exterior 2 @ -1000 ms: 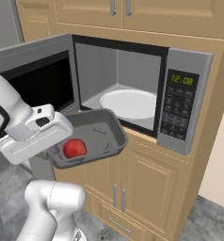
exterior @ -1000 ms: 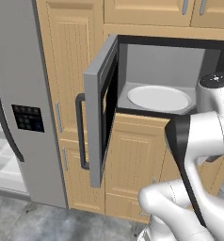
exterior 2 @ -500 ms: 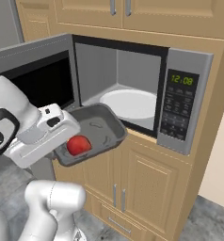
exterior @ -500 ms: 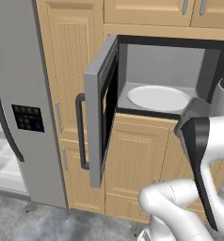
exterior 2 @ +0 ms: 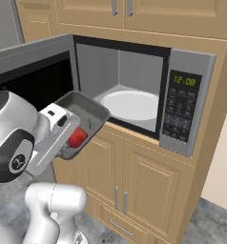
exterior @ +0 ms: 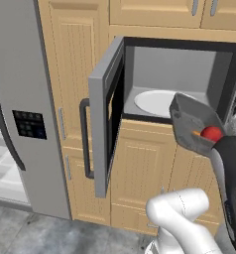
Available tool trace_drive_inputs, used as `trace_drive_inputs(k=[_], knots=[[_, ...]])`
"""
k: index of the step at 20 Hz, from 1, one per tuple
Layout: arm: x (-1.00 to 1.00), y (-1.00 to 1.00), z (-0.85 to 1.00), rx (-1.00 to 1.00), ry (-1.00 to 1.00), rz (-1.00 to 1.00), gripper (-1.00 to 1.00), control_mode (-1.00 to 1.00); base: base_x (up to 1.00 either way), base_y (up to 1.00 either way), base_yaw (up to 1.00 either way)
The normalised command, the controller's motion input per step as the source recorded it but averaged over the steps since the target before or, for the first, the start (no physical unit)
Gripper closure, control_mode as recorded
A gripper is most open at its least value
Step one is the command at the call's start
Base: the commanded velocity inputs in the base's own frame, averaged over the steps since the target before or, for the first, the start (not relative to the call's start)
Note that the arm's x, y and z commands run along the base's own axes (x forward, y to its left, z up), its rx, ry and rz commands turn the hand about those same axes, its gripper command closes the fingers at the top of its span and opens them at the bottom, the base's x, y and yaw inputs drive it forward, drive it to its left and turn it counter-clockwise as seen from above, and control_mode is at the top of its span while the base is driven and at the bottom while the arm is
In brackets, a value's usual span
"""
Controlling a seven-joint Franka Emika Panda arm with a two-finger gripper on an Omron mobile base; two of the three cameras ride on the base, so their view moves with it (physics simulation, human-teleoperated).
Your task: Place the tupperware containing the shrimp and onion meal in the microwave. Close the microwave door and press the start button to reheat the meal.
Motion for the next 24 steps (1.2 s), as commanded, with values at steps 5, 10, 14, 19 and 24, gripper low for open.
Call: trace_drive_inputs(k=[5, 10, 14, 19, 24], knots=[[0.03, -0.19, 0.00, -0.25, -0.02, 0.33, 1.00, -1.00, 0.00, 0.00, 0.00], [0.12, -0.26, 0.00, -0.32, 0.00, 0.18, 1.00, -1.00, 0.00, 0.00, 0.00], [0.35, -0.18, 0.02, -0.19, 0.04, 0.01, 1.00, -1.00, 0.00, 0.00, 0.00], [0.41, -0.21, 0.03, -0.01, 0.00, 0.00, 1.00, -1.00, 0.00, 0.00, 0.00], [0.51, -0.22, 0.00, 0.03, 0.00, 0.01, 1.00, -1.00, 0.00, 0.00, 0.00]])
